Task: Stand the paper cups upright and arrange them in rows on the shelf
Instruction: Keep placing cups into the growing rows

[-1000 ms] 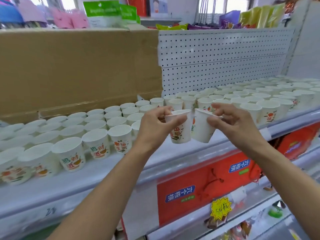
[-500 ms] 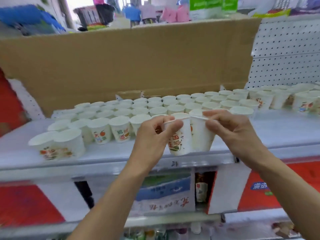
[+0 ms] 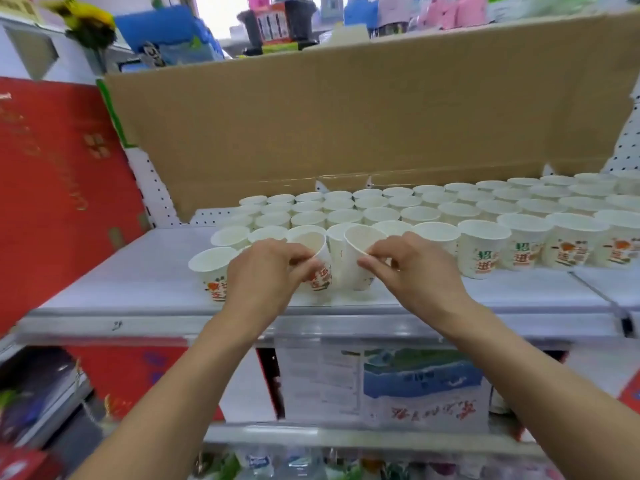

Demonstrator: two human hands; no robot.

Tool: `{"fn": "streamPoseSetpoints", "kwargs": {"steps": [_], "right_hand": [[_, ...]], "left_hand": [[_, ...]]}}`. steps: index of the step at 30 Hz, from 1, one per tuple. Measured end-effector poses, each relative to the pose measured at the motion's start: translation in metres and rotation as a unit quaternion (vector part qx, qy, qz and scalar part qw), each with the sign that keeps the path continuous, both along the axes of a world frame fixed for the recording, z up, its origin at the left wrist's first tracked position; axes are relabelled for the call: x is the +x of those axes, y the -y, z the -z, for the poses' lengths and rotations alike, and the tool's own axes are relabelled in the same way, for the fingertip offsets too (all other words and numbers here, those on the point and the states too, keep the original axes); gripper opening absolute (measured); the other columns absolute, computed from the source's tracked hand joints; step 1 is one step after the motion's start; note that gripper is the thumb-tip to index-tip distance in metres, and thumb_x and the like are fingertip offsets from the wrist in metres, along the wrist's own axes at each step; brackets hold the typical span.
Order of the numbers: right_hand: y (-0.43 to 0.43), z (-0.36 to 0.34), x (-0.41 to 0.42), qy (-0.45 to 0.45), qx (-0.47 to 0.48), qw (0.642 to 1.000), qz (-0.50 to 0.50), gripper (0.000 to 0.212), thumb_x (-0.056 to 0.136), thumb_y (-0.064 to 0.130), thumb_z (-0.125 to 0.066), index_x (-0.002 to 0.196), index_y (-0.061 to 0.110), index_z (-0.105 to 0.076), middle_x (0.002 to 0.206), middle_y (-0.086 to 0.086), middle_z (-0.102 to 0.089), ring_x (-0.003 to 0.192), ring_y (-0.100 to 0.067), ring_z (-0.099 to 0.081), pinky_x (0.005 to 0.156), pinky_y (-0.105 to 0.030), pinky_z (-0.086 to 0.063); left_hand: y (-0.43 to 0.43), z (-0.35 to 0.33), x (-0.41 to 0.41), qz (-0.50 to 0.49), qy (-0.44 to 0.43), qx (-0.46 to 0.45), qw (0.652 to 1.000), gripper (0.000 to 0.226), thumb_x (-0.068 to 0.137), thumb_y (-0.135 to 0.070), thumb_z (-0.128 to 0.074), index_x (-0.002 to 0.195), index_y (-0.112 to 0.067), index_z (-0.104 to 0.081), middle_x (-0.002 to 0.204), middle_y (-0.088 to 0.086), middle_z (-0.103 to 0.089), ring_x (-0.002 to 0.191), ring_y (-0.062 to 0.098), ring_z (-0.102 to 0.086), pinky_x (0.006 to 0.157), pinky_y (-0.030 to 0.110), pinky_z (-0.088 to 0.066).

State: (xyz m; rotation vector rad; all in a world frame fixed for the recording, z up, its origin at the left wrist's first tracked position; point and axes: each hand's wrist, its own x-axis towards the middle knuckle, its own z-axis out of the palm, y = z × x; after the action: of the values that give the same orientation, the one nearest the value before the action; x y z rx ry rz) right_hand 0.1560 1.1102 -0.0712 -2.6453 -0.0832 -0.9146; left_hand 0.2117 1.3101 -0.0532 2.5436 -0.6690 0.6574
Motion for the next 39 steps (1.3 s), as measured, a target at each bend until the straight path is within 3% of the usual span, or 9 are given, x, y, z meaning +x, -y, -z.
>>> {"fn": "streamPoseSetpoints", "kwargs": {"steps": [6,9,11,14,17,21,25,31,39], "right_hand": [[-0.018,-0.002,0.009,-0.041,-0.065,0.997,0.032,0.035,0.09,0.057,-0.048,0.1,0.033,-0.072,0.092,0.009,-0.071,0.087,-0.015,-0.062,0.066,-0.03,-0.047],[-0.017,-0.004,0.008,-0.058,-0.03,0.998,0.019,0.044,0.085,0.064,-0.048,0.115,0.037,-0.065,0.103,0.013,-0.07,0.097,-0.011,-0.061,0.076,-0.032,-0.049],[-0.012,-0.005,0.004,-0.054,-0.003,0.999,0.003,0.048,0.084,0.066,-0.044,0.118,0.039,-0.063,0.107,0.018,-0.066,0.087,-0.001,-0.056,0.073,-0.031,-0.047],[-0.002,-0.005,-0.002,-0.07,0.001,0.997,-0.028,0.035,0.09,0.055,-0.047,0.117,0.039,-0.062,0.112,0.021,-0.06,0.071,0.011,-0.043,0.068,-0.027,-0.041],[0.002,-0.004,-0.003,-0.073,-0.001,0.995,-0.074,0.024,0.09,0.037,-0.056,0.111,0.032,-0.067,0.105,0.014,-0.061,0.07,0.002,-0.049,0.069,-0.032,-0.049],[-0.003,0.0,0.006,-0.058,-0.012,0.994,-0.09,0.016,0.09,0.019,-0.061,0.102,0.023,-0.071,0.092,0.005,-0.065,0.074,-0.006,-0.052,0.07,-0.031,-0.05],[-0.012,-0.001,0.013,-0.042,-0.022,0.995,-0.089,0.015,0.09,0.022,-0.063,0.102,0.022,-0.072,0.092,0.005,-0.068,0.077,-0.008,-0.053,0.072,-0.032,-0.05],[-0.009,-0.002,0.006,-0.055,-0.018,0.995,-0.081,0.023,0.088,0.037,-0.064,0.11,0.031,-0.069,0.095,0.02,-0.06,0.065,0.011,-0.042,0.066,-0.024,-0.042],[-0.012,0.002,0.012,-0.052,-0.018,0.995,-0.087,0.018,0.091,0.024,-0.063,0.106,0.021,-0.073,0.096,0.004,-0.071,0.079,-0.008,-0.056,0.074,-0.034,-0.053]], "left_hand": [[-0.003,-0.007,0.014,0.003,-0.05,0.059,0.997,0.026,0.081,-0.062,-0.06,0.085,-0.041,-0.074,0.079,-0.015,-0.07,0.072,0.006,-0.06,0.053,0.023,-0.037],[-0.005,-0.007,0.016,0.017,-0.065,0.059,0.996,0.031,0.077,-0.069,-0.058,0.089,-0.044,-0.071,0.083,-0.022,-0.069,0.076,0.001,-0.058,0.054,0.022,-0.037],[-0.01,-0.007,0.017,0.044,-0.065,0.044,0.996,0.032,0.078,-0.07,-0.055,0.092,-0.046,-0.07,0.087,-0.026,-0.067,0.079,-0.001,-0.055,0.058,0.024,-0.04],[-0.022,-0.006,0.018,0.095,-0.074,0.014,0.993,0.023,0.08,-0.061,-0.059,0.094,-0.046,-0.07,0.091,-0.024,-0.059,0.092,0.004,-0.046,0.077,0.032,-0.043],[-0.028,-0.005,0.019,0.12,-0.064,0.035,0.99,0.018,0.082,-0.05,-0.066,0.098,-0.044,-0.071,0.091,-0.025,-0.05,0.098,0.001,-0.036,0.093,0.031,-0.031],[-0.025,-0.006,0.023,0.131,-0.052,0.051,0.989,0.017,0.086,-0.04,-0.065,0.101,-0.04,-0.072,0.079,-0.034,-0.043,0.089,0.004,-0.037,0.092,0.031,-0.028],[-0.024,-0.007,0.026,0.138,-0.045,0.053,0.988,0.019,0.085,-0.04,-0.066,0.103,-0.038,-0.073,0.095,-0.022,-0.067,0.091,0.005,-0.046,0.094,0.032,-0.03],[-0.028,-0.001,0.03,0.141,-0.053,0.044,0.988,0.024,0.081,-0.044,-0.07,0.104,-0.041,-0.071,0.099,-0.02,-0.07,0.099,0.009,-0.05,0.094,0.037,-0.034],[-0.026,0.001,0.032,0.153,-0.031,0.055,0.986,0.017,0.083,-0.04,-0.07,0.1,-0.04,-0.073,0.084,-0.02,-0.071,0.088,0.003,-0.05,0.089,0.035,-0.03]]}}
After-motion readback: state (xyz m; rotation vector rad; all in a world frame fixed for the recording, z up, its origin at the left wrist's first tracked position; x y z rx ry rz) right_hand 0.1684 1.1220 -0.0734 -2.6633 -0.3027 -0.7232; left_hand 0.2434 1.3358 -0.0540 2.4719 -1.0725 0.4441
